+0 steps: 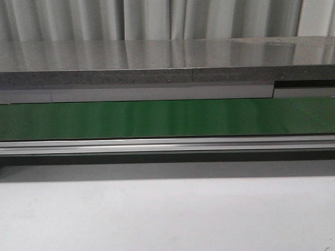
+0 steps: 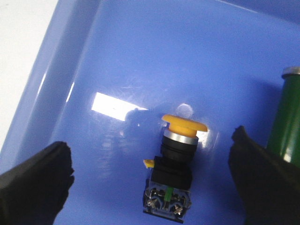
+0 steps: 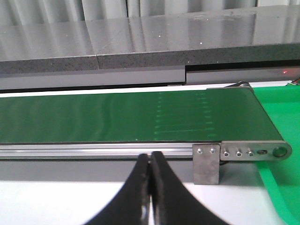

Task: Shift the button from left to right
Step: 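Close the left gripper around the black body of the yellow button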

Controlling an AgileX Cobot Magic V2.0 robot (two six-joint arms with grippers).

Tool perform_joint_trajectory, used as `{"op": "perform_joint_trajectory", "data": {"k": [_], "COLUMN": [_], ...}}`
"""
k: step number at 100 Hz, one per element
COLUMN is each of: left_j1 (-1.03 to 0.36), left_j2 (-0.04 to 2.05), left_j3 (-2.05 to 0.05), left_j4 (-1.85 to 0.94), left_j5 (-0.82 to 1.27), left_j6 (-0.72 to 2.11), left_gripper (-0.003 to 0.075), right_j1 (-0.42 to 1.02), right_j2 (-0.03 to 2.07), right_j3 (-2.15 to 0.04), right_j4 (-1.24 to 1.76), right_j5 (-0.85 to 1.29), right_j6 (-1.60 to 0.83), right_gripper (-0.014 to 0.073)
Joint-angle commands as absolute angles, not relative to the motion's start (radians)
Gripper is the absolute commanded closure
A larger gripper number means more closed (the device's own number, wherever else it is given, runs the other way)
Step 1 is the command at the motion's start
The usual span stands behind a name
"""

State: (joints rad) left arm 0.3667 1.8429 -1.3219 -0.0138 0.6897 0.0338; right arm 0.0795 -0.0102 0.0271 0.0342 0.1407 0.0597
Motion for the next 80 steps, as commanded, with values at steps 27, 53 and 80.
{"op": "perform_joint_trajectory", "data": {"k": [27, 53, 80], "left_j1": [0.369, 0.369, 0.369], "left_j2": [1.873, 1.897, 1.908], "left_j3": [-1.355, -1.355, -1.355], "left_j4": [-0.031, -0.037, -0.037], "left_j5": [0.646, 0.646, 0.644], "left_j6": [0.039, 0.039, 0.044], "left_gripper": [0.0082, 0.0082, 0.0082], "right_j1": [0.081, 0.081, 0.081], "right_j2": [-0.028, -0.028, -0.028], "right_j3": [0.012, 0.012, 0.012], "right_j4": [0.038, 0.038, 0.038], "right_j5": [0.059, 0.059, 0.059], "right_j6": [0.056, 0.056, 0.056], "right_gripper": [0.0661, 0.0661, 0.0661]}}
